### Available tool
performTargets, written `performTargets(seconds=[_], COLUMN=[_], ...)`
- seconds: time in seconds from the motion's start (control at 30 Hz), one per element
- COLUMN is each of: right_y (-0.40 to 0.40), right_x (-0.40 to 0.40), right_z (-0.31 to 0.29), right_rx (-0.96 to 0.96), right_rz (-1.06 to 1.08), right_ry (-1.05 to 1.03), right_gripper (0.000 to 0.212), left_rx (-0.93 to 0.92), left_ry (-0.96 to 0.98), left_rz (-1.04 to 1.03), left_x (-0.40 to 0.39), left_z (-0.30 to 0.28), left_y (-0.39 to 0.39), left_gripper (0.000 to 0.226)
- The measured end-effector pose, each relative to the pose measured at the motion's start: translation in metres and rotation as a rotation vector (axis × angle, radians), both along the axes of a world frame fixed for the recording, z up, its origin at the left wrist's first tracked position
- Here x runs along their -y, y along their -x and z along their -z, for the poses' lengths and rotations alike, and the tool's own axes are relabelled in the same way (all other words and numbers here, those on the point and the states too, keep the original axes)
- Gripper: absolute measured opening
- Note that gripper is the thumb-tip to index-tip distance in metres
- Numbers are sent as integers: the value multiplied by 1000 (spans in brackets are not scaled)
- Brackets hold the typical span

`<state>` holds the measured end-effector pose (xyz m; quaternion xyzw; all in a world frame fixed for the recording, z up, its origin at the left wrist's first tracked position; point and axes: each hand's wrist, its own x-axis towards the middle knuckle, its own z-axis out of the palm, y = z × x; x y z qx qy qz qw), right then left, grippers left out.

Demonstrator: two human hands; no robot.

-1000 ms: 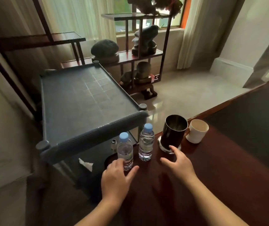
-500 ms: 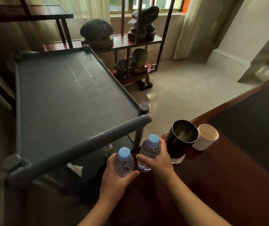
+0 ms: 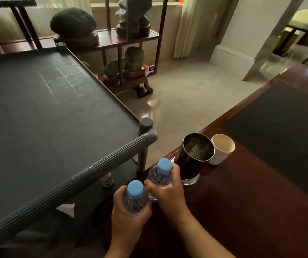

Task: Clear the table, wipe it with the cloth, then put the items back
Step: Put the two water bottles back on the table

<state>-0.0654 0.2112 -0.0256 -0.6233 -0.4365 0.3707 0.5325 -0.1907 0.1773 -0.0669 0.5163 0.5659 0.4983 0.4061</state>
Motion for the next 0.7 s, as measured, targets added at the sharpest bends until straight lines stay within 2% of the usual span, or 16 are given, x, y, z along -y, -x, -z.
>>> performTargets(seconds=[0.2, 0.37, 0.47, 0.7], right_y=[-12, -43, -72, -153], right_x=[21, 51, 72, 121], right_z=[-8, -24, -32, -54], right_rx=[-40, -32, 3, 36], right_rz=[77, 111, 139, 239], right_ry=[11, 23, 42, 44], right_gripper=[61, 61, 62, 61], left_rx=[65, -10, 29, 127], left_ry=[27, -45, -40, -63], left_rz=[36, 135, 215, 400], left_x=[11, 32, 45, 72], left_z=[-15, -27, -37, -58], left_y=[-12, -36, -61, -140], left_gripper=[70, 80, 82, 71])
